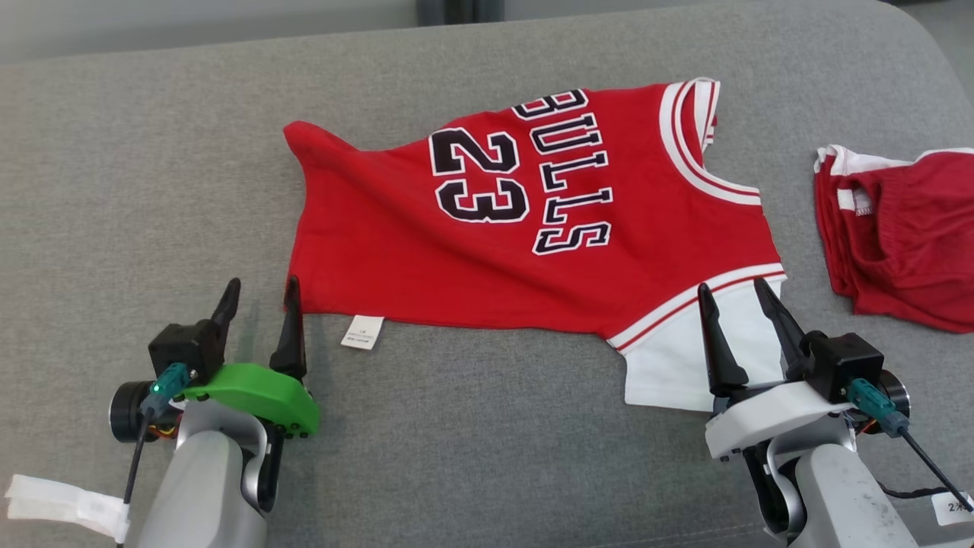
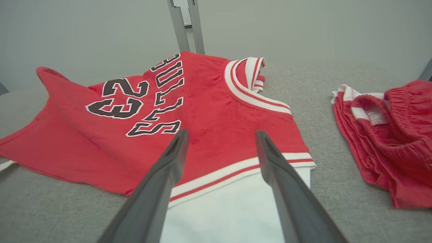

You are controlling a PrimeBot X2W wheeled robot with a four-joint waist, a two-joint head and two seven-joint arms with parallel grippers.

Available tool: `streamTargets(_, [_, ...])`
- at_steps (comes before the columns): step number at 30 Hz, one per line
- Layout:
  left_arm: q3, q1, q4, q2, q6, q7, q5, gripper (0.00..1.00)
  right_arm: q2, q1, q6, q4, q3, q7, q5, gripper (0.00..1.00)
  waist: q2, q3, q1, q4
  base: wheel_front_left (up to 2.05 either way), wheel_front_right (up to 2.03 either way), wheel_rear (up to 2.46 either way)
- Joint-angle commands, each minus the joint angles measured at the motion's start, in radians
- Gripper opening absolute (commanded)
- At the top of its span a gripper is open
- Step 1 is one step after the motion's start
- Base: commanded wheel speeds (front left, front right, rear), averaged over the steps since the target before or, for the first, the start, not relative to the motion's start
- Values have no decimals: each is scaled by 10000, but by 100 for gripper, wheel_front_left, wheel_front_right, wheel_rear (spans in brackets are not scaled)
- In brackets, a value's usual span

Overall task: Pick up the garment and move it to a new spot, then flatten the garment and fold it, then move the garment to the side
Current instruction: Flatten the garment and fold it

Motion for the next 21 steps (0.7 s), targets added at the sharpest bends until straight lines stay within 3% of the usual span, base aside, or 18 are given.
streamTargets(1, [72,-267,191,152,-39,3,23,100,-6,-141,-16,-20,-37,1,73,100,0,662,0,-569,0,0,0])
streamTargets(10, [-219,-650,1871,216,-90,40,-602,100,-10,-289,-16,48,-135,1,238,100,0,888,0,-957,0,0,0])
streamTargets(15, [-890,-335,2195,-9,-116,100,-1117,100,-10,-216,-16,85,-250,1,257,100,0,783,0,-981,0,0,0])
streamTargets(21, [-1002,85,2392,-91,-118,117,-1631,100,-10,-187,-16,170,-228,1,259,100,0,596,0,-1007,0,0,0])
